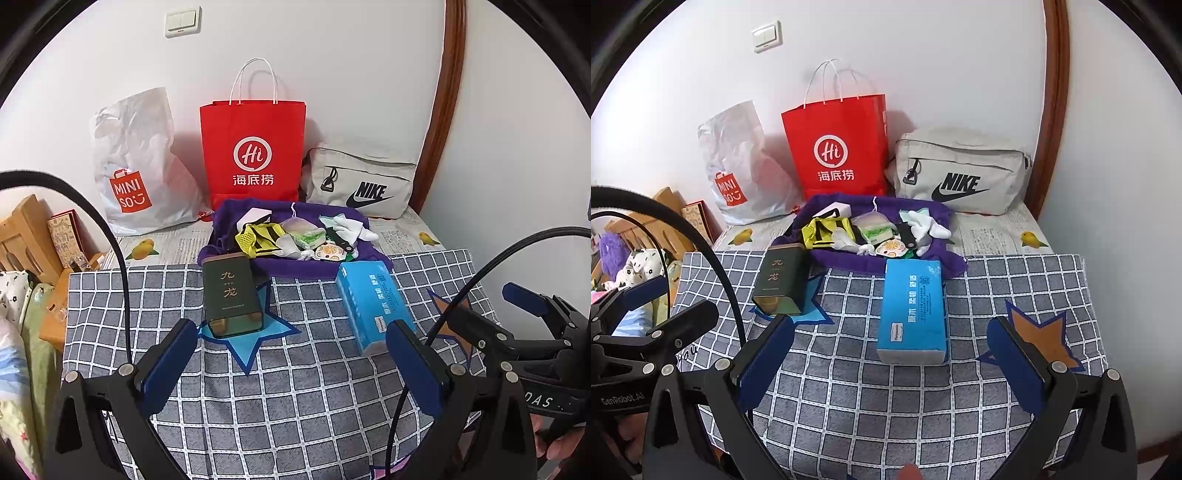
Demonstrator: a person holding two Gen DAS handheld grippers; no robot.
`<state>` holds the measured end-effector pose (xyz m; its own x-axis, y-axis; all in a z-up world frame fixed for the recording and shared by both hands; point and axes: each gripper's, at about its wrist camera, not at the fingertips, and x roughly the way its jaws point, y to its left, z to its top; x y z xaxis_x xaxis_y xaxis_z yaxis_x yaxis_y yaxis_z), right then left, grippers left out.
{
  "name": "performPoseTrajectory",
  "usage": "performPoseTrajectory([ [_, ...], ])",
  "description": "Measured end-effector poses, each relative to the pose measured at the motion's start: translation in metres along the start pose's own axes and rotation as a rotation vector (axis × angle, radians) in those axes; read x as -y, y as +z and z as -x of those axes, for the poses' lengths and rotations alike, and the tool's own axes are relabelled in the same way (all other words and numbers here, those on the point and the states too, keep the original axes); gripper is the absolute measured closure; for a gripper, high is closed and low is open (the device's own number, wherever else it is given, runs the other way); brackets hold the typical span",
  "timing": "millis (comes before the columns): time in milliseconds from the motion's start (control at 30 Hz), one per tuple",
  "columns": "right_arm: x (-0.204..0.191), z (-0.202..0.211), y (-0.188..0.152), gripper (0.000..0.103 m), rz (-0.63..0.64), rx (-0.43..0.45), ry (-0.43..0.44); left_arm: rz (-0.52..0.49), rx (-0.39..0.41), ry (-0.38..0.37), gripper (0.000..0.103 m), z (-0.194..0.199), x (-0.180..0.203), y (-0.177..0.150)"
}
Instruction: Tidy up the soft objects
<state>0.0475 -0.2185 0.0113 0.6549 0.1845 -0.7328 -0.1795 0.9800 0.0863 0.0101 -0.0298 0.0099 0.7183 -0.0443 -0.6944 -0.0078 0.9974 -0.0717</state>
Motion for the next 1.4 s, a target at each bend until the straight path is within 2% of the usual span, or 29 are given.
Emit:
performPoseTrajectory([
  [1400, 0.0002, -0.0011, 0.0002, 0.000, 0.009, -0.006, -0.001, -0.001, 0.005, 0.005, 0.000, 0.0023, 0.0003, -0.0021],
])
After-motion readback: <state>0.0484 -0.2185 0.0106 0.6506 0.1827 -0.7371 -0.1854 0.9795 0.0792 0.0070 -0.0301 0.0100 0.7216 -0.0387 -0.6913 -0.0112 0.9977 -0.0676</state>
